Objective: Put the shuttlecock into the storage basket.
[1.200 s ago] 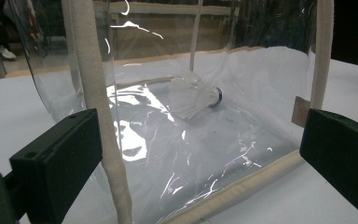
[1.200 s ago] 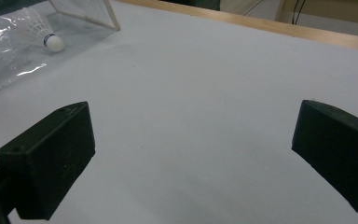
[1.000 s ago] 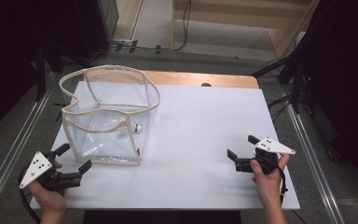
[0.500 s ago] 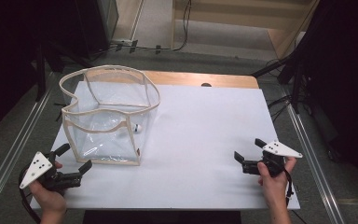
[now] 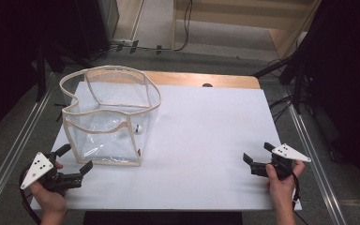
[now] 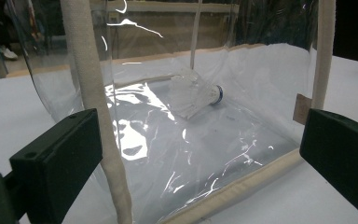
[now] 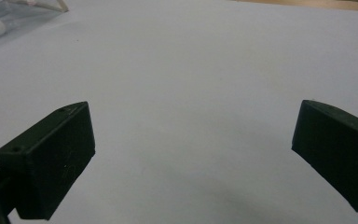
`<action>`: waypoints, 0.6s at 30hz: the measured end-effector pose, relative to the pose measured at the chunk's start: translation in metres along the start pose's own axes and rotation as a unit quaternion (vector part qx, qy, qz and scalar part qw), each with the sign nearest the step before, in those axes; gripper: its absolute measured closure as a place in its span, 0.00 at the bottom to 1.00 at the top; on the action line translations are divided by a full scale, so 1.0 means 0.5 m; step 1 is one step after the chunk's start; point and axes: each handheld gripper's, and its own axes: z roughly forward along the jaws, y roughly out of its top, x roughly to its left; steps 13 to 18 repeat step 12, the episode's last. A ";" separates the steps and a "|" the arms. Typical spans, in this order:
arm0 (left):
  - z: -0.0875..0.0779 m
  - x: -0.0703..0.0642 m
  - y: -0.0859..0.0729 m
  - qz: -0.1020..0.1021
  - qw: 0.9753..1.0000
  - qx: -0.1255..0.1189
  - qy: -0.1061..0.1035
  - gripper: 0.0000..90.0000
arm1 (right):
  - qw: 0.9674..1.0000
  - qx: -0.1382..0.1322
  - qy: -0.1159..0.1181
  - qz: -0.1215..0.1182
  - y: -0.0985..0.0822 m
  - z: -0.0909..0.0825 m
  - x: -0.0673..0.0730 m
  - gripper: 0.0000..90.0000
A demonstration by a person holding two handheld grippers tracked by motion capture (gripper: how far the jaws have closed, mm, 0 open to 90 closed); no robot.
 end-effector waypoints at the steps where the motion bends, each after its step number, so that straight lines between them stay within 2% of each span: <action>1: 0.000 0.000 0.000 0.000 1.000 0.000 0.000 0.00 | 1.000 0.000 -0.001 0.002 -0.002 -0.001 -0.003 0.00; 9: 0.001 0.000 0.000 0.001 1.000 0.002 0.000 0.00 | 1.000 -0.004 -0.004 0.011 -0.011 -0.005 -0.018 0.00; 12: 0.002 0.001 0.000 0.000 1.000 0.002 0.000 0.00 | 1.000 -0.001 -0.002 0.023 -0.012 -0.005 -0.022 0.00; 18: 0.002 0.001 0.000 0.000 1.000 0.002 0.000 0.00 | 1.000 -0.001 -0.002 0.023 -0.012 -0.005 -0.022 0.00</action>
